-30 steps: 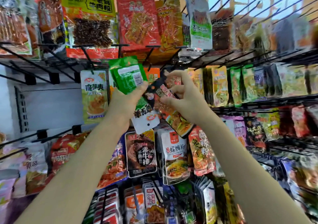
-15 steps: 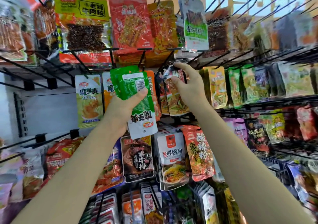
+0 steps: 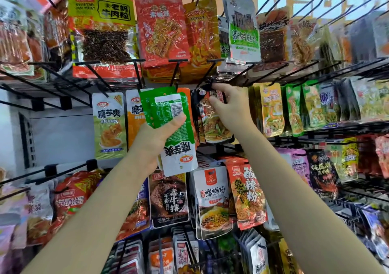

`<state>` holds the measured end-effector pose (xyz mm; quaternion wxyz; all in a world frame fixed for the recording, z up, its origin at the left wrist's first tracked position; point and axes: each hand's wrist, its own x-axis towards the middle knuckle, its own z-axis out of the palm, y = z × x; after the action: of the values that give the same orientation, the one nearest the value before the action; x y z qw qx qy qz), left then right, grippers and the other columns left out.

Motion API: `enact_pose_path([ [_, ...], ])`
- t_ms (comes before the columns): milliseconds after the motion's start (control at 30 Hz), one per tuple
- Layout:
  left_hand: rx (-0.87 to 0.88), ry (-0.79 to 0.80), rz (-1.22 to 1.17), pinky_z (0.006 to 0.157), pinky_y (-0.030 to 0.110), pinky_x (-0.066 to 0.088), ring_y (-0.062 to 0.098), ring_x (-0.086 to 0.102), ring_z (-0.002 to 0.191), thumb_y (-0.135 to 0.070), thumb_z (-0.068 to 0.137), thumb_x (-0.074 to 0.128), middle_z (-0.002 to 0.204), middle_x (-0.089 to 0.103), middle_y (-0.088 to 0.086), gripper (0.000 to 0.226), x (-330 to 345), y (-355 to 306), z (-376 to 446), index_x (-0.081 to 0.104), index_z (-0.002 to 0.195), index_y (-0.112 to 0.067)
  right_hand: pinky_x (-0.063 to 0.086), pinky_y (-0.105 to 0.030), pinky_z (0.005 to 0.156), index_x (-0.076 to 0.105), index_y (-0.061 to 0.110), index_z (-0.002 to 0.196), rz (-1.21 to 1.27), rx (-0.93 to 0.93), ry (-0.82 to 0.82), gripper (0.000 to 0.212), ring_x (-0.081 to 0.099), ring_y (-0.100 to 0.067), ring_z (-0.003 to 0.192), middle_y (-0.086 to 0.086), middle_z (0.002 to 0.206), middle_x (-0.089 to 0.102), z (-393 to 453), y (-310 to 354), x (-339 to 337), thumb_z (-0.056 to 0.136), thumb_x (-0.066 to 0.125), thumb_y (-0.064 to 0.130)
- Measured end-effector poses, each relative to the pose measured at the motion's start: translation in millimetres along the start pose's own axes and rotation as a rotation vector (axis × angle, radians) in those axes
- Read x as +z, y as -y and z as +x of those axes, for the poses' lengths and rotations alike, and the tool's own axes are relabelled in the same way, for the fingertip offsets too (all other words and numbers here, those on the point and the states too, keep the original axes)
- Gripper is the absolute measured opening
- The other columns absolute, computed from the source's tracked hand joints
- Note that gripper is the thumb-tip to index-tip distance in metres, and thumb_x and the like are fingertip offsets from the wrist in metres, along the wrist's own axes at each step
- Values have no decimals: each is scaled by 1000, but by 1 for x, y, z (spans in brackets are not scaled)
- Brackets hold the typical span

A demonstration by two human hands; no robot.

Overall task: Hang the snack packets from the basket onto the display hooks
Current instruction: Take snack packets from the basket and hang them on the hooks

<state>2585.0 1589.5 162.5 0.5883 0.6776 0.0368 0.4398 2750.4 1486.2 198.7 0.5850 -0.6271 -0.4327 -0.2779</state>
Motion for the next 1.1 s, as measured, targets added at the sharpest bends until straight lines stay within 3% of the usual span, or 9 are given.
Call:
enact_pose_path([
  [67,-27,-14,-12,77,48,62,31,75,95,-45,58,94,111,76,10,80,-2,-1,0,63,123,-12,40,-35,107,71,17,121,-86,-27,-105,26,44,-18,118,-1,117,43,-6,-4,5,97,66,25],
  [133,-45,-36,-47,71,50,62,32,76,91,-46,53,98,115,74,13,99,-5,0,1,55,134,-10,45,-37,95,74,14,105,-75,-135,-217,17,48,-16,104,0,105,48,-16,-4,4,98,65,26],
  [300,-34,-43,-51,59,34,60,20,77,80,-43,72,82,103,77,8,58,-7,-1,-2,64,119,-13,47,-20,62,63,22,107,236,-84,341,39,56,-5,68,-4,80,62,-56,23,9,81,74,49],
  [367,-6,-6,-14,59,30,59,6,74,71,-40,86,73,85,77,-4,27,-9,-3,-9,62,101,-19,46,-19,60,60,23,110,209,-94,391,38,52,-3,64,0,78,57,-66,28,19,83,76,44],
  [433,-6,111,-63,73,33,60,12,75,84,-28,100,57,83,78,-6,11,-16,-7,-14,64,101,-19,50,-27,63,63,21,105,260,-66,318,21,54,-7,68,-2,80,60,-67,29,23,91,72,34],
  [600,69,101,-50,67,31,61,16,74,87,-4,99,53,95,78,-1,16,-45,-4,-24,65,106,-13,53,-40,70,64,10,95,387,-11,218,11,66,-30,79,-23,91,69,-70,39,28,99,65,20],
  [767,105,-75,-87,65,36,62,19,74,77,-7,94,65,89,77,3,6,-69,-9,-29,66,99,-9,50,-22,68,61,10,99,401,-41,215,14,65,-10,78,-2,88,70,-82,65,50,101,60,23],
  [1000,101,-102,49,92,59,56,33,73,99,-12,96,64,106,76,15,12,-102,-14,-42,71,105,-7,55,-52,92,57,23,119,431,9,386,33,66,-25,109,-5,117,69,-95,93,72,94,67,41],
  [1100,159,-49,185,98,53,55,22,71,108,-15,95,67,118,74,4,33,-113,-16,-48,60,127,-12,54,-34,94,59,28,126,462,102,395,47,59,-5,114,3,126,63,-97,95,77,87,71,51],
])
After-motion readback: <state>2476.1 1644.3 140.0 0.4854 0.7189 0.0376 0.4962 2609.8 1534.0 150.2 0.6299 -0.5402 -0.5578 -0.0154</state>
